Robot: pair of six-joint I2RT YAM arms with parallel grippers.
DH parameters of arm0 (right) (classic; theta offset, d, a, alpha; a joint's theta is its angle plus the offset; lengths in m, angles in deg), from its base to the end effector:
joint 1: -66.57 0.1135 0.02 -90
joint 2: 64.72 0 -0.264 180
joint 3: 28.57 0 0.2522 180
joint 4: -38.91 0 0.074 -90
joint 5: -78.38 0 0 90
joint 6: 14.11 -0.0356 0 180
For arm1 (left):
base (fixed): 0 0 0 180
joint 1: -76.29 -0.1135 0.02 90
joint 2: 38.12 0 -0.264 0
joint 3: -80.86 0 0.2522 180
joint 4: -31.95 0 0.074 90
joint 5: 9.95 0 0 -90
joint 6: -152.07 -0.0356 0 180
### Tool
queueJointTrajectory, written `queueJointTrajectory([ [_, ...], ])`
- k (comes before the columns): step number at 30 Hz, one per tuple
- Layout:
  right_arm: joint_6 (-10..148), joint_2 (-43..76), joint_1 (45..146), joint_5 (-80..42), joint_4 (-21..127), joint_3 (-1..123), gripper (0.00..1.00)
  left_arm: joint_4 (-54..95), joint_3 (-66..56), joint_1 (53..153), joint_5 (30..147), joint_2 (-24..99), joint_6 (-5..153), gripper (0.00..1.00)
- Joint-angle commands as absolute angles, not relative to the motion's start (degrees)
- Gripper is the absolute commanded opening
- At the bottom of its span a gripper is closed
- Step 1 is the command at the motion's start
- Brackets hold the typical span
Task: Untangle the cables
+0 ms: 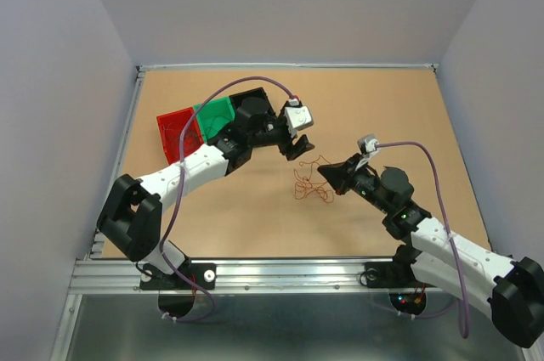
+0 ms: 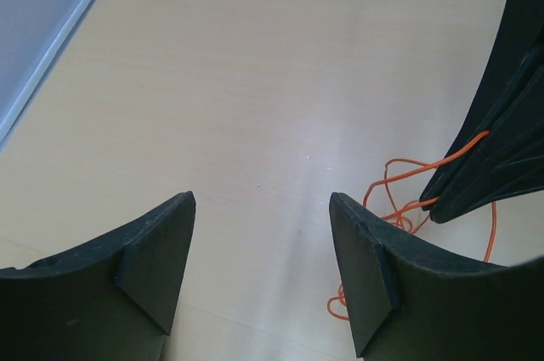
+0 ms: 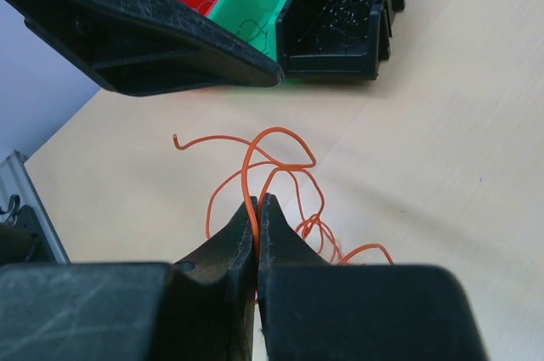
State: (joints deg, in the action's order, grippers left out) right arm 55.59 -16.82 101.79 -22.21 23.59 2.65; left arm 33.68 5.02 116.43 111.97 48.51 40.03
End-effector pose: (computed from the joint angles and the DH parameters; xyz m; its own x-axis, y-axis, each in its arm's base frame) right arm 0.1544 0.1170 0.2344 -0.2669 0.2290 -0.9361 -0.6657 0.6585 0.3509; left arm 0.2594 -0.2433 0.3134 0.2435 0.2113 -0.9466 0.9224 0.2514 0.2934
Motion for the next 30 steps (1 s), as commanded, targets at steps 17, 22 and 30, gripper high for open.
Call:
queueJointTrajectory([
  [17,57.52,-16.47,101.81,-27.44,23.14,6.20,0.01,34.72,7.34,117.16,123.90,43.71,34.03,0.74],
  [22,57.52,-15.85,101.81,-27.97,22.97,6.55,0.01,33.14,7.78,118.03,125.83,43.09,31.05,0.74],
  [30,57.43,-15.50,101.81,-28.41,22.79,6.99,0.01,29.97,7.34,120.85,123.82,44.15,27.27,0.73],
])
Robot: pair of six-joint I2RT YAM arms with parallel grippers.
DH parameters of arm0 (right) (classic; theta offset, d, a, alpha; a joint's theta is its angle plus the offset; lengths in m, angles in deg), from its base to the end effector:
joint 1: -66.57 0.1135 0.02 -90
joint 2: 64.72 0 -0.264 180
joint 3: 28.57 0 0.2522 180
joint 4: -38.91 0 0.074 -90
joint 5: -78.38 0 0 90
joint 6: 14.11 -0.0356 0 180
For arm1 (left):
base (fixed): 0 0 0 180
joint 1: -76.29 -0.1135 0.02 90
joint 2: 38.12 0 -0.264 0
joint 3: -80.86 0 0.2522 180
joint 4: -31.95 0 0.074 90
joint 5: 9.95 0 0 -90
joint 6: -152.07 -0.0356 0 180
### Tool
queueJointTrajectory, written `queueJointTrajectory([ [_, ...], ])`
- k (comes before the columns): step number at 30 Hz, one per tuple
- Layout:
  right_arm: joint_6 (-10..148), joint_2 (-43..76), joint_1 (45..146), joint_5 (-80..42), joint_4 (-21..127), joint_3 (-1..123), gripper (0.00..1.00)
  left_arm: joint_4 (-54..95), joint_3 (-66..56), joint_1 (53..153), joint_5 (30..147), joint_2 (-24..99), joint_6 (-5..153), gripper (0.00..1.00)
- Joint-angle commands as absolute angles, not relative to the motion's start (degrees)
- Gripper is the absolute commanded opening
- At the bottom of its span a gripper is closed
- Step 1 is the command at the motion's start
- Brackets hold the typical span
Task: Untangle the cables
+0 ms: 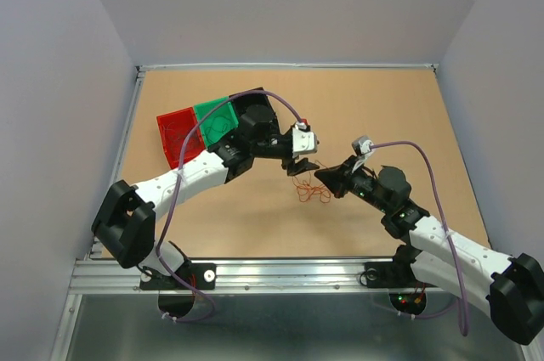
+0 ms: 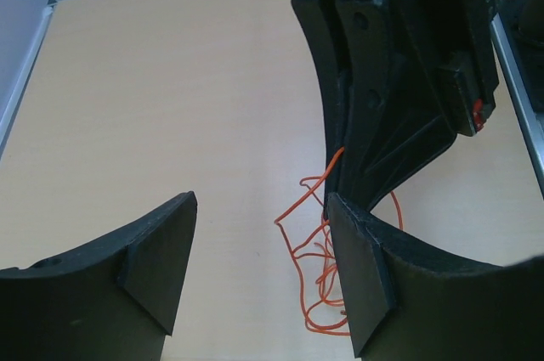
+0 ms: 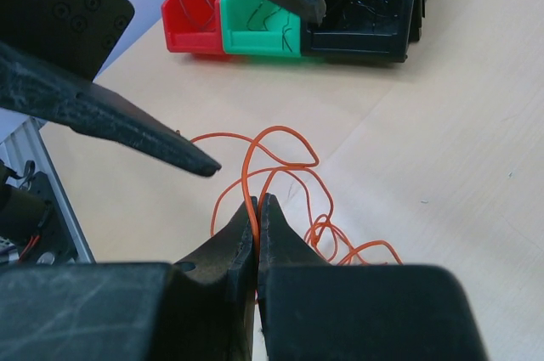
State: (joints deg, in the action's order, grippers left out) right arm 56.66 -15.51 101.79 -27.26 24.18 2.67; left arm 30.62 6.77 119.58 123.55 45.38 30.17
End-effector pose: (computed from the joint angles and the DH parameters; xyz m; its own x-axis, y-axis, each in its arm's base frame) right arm 0.1542 0.1206 0.2294 -0.2989 0.1772 -0.9377 -0.7168 0.6070 0.3432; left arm 0.2285 -0.2489 0.3160 0.4078 0.1424 -0.9019 0.9119 -0.0130 0.4103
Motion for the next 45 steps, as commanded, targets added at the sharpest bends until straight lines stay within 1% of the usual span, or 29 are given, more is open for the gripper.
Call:
queueJointTrajectory([
  [1,57.52,-15.50,101.81,-28.50,22.79,6.90,0.01,29.88,7.34,121.37,123.29,44.32,27.09,0.73],
  [4,57.52,-15.59,101.82,-28.76,22.70,7.08,0.01,29.71,7.42,121.82,122.15,44.76,26.47,0.68],
  [5,57.52,-15.50,101.81,-28.76,22.70,7.08,0.01,29.71,7.16,122.08,121.45,44.93,26.39,0.63],
  [7,57.43,-15.41,101.82,-29.11,22.70,6.99,0.01,29.71,6.81,122.08,120.92,45.63,26.73,0.55],
  [8,57.52,-15.32,101.81,-29.20,22.61,7.08,0.01,29.71,6.38,122.17,120.57,45.99,26.82,0.47],
  [10,57.43,-15.23,101.82,-29.29,22.44,6.90,0.01,29.71,5.93,122.34,120.30,46.78,27.17,0.38],
  [11,57.34,-15.15,101.81,-29.29,22.26,6.82,0.01,29.71,5.58,122.43,120.30,46.96,27.18,0.27],
  [13,57.43,-15.15,101.90,-29.11,21.91,6.55,0.01,29.71,5.32,122.52,120.12,47.39,27.44,0.19],
  [14,57.43,-14.97,101.82,-29.03,21.82,6.38,0.01,29.71,5.23,122.61,120.30,47.48,27.44,0.12],
  [16,57.43,-14.97,101.81,-28.94,21.38,6.11,0.01,29.70,5.23,122.61,120.39,47.40,27.44,0.02],
  [17,57.34,-14.80,101.81,-28.94,21.30,6.11,0.01,29.62,5.23,122.61,120.56,47.48,27.53,0.00],
  [19,57.52,-14.62,101.82,-28.85,21.12,6.02,0.01,29.62,5.32,122.61,120.56,47.14,27.53,0.00],
  [20,57.52,-14.36,101.90,-28.85,21.12,6.02,0.01,29.62,5.32,122.61,120.48,47.05,27.61,0.06],
  [21,57.60,-14.27,101.90,-28.76,21.12,6.11,0.01,29.62,5.40,122.61,120.39,46.78,27.61,0.19],
  [22,57.61,-14.18,101.82,-28.76,21.12,6.20,0.01,29.62,5.75,122.61,120.39,46.61,27.53,0.38],
  [23,57.61,-14.18,101.81,-28.85,21.12,6.20,0.01,29.62,6.10,122.61,120.39,46.35,27.27,0.46],
  [25,57.61,-13.92,101.81,-28.76,21.12,6.29,0.01,29.71,6.81,122.70,120.47,45.73,26.13,0.54],
  [27,57.52,-13.83,101.90,-28.85,21.12,6.29,0.01,29.88,7.86,122.61,120.48,44.76,25.07,0.59],
  [30,57.52,-14.09,101.81,-29.20,21.12,6.29,0.01,29.88,8.74,122.78,120.56,43.71,24.02,0.61],
  [34,57.34,-14.27,101.90,-30.60,21.03,6.38,0.01,29.71,7.87,122.96,120.48,44.23,24.63,0.59],
  [35,57.34,-14.27,101.82,-30.87,20.94,6.38,0.01,29.53,7.43,123.13,120.39,44.58,24.63,0.56],
  [36,57.25,-14.27,101.81,-31.22,20.86,6.46,0.01,29.27,7.25,123.40,120.30,44.85,24.63,0.55],
  [43,57.34,-14.27,101.81,-32.27,20.94,6.55,0.01,27.77,6.72,125.24,119.07,46.25,22.96,0.51],
  [44,57.17,-14.27,101.81,-32.36,20.94,6.55,0.01,27.77,6.81,125.42,118.81,46.34,22.96,0.50],
  [45,57.25,-14.18,101.90,-32.45,20.94,6.55,0.01,27.69,6.81,125.51,118.54,46.26,22.87,0.45],
])
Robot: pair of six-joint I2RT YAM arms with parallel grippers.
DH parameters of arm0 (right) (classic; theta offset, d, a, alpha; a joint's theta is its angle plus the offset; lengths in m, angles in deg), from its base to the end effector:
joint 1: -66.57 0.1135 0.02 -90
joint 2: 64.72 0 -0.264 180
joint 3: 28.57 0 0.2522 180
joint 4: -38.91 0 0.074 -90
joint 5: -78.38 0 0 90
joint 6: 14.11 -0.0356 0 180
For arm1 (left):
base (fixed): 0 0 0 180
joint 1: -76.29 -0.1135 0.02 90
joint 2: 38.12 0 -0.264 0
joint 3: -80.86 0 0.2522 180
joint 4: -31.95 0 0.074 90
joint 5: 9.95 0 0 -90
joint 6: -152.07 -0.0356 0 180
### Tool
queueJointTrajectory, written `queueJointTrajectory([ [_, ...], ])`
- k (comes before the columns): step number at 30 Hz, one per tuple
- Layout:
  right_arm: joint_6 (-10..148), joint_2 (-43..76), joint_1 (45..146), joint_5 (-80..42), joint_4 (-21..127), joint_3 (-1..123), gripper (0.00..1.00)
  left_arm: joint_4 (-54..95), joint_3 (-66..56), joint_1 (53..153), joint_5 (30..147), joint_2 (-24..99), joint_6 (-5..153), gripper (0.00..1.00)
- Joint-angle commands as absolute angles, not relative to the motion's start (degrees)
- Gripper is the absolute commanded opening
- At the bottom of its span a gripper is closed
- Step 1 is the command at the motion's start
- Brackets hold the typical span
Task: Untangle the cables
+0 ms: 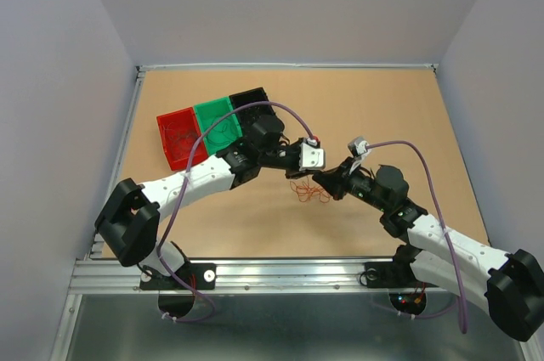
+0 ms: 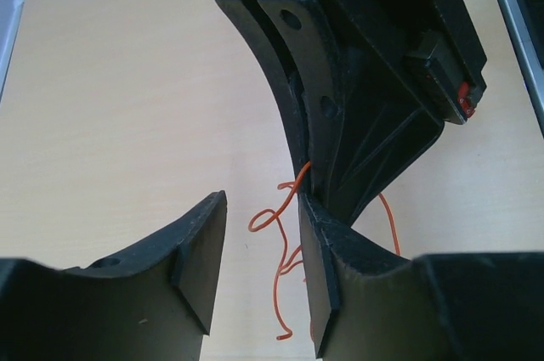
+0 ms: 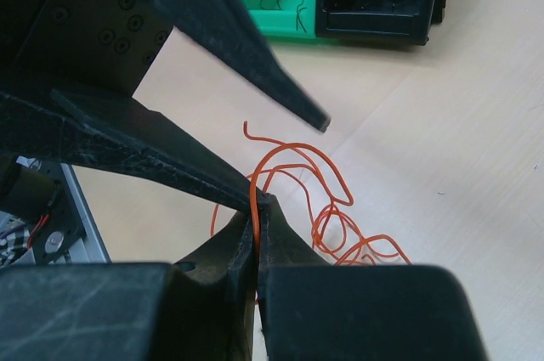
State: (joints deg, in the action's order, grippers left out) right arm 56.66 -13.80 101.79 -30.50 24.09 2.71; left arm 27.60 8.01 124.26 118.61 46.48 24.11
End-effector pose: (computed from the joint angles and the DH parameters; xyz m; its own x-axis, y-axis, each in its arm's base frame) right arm 0.1554 0.1238 0.2246 -0.3313 0.1476 -0.9319 -0.7414 0.5702 0.3539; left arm 0.2111 -0.2673 0.2967 0.4575 0.2108 -0.8638 0.8883 -0.0647 0.4547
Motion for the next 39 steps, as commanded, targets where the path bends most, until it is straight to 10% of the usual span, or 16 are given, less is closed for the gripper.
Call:
queueJointTrajectory([
  [1,57.25,-14.18,101.90,-32.63,20.94,6.47,0.01,27.68,6.72,125.60,118.45,46.43,22.87,0.44],
  [11,57.25,-14.97,101.90,-33.60,20.94,5.94,0.01,24.79,4.88,126.21,120.21,47.13,22.08,0.01],
  [24,57.87,-13.74,101.90,-25.78,15.68,-1.71,0.47,25.07,-2.91,126.04,108.80,38.96,33.76,0.00],
  [29,57.08,-10.49,101.82,-21.29,13.56,-1.88,0.51,16.89,-17.86,126.04,103.96,40.80,38.24,0.00],
  [35,55.68,-8.20,101.82,-17.87,12.77,-2.41,0.44,11.60,-34.74,124.73,82.62,43.00,42.37,0.00],
  [39,53.13,-8.64,101.90,-12.16,12.68,-3.90,0.01,9.75,-40.64,120.24,78.49,41.78,47.03,0.00],
])
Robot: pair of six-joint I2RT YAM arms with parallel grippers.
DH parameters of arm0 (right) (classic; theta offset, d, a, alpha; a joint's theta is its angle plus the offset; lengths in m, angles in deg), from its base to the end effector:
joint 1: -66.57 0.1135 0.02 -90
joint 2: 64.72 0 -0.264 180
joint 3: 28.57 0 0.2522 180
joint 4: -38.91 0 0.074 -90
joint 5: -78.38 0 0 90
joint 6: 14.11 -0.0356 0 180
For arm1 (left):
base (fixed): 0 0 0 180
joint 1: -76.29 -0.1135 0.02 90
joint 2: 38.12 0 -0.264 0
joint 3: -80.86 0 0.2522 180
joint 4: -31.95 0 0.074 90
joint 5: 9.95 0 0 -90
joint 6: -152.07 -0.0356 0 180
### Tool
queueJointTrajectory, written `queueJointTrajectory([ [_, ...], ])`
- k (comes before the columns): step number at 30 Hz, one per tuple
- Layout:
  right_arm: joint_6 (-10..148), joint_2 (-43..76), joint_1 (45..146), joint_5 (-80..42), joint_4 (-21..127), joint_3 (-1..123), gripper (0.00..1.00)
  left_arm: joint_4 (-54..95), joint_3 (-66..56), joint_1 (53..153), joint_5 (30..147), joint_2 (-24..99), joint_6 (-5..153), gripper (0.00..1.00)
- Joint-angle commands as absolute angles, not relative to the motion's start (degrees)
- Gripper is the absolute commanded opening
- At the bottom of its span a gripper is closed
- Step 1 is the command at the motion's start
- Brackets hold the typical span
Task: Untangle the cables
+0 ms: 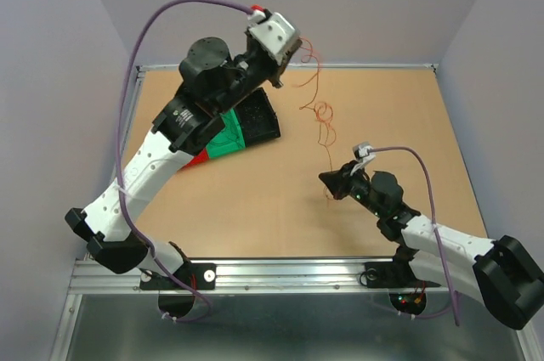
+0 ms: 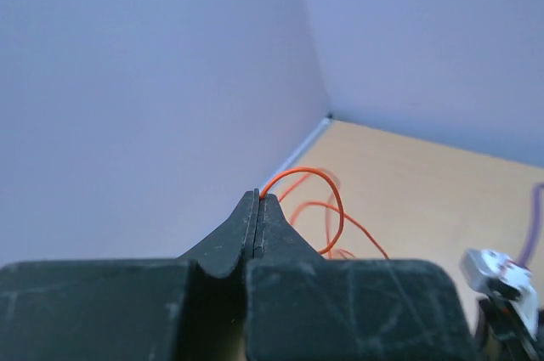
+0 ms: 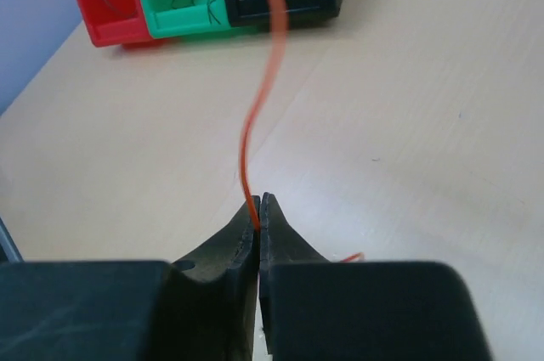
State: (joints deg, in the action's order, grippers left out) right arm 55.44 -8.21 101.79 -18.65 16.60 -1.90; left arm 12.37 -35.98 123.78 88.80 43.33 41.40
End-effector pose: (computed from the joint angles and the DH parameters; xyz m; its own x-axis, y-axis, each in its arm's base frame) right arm 0.1621 0.1198 0.1939 -0.3349 0.1880 -0.9233 -0.5918 0.7205 0.3614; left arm 0.1929 -0.2185 0.5504 0.4643 0.0097 -0.8856 0.7092 0.5948 0.3784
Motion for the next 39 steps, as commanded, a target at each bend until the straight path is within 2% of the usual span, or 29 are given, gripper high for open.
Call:
queueJointTrajectory([
  [1,52.34,-9.51,101.82,-10.41,12.68,-4.34,0.00,10.02,-40.56,119.71,76.72,41.25,47.30,0.00],
  [3,50.59,-11.79,101.81,-6.55,13.20,-5.66,0.01,10.98,-40.21,116.66,72.08,39.58,48.78,0.00],
  [5,48.22,-14.26,101.81,-1.72,14.17,-6.63,0.01,10.55,-40.38,112.26,73.09,38.79,51.07,0.00],
  [8,46.71,-19.08,101.81,1.81,16.72,-8.21,0.00,8.26,-39.69,100.58,79.77,38.87,54.06,0.00],
  [13,46.89,-25.16,101.81,2.52,22.25,-8.56,0.01,12.82,-27.48,87.23,87.86,35.72,53.81,0.00],
  [16,44.52,-28.67,101.82,8.22,25.93,-8.74,0.01,13.71,-25.36,79.48,93.82,35.53,56.61,0.00],
  [17,42.86,-29.73,101.90,10.15,27.00,-8.91,0.01,13.80,-25.36,72.49,96.37,35.79,57.84,0.00],
  [21,38.45,-36.84,101.81,20.78,33.05,-10.93,0.01,16.86,-23.79,57.71,110.67,35.80,64.68,0.00],
  [27,34.23,-50.73,101.81,31.59,41.66,-13.31,0.01,23.01,-19.47,42.58,119.92,33.16,69.09,0.00],
  [31,31.33,-58.11,101.81,37.41,48.17,-13.75,0.01,24.60,-22.18,35.35,127.74,34.39,74.28,0.00],
  [35,27.21,-62.60,101.81,42.23,52.40,-13.75,0.01,24.08,-23.16,33.49,126.89,32.63,73.41,0.00],
  [37,21.60,-63.05,101.81,46.02,60.03,-12.70,0.01,22.59,-25.17,32.35,125.48,33.07,74.19,0.00],
  [39,14.85,-63.13,101.90,48.92,64.25,-11.56,0.01,22.50,-27.10,27.55,127.76,35.35,76.56,0.00],
])
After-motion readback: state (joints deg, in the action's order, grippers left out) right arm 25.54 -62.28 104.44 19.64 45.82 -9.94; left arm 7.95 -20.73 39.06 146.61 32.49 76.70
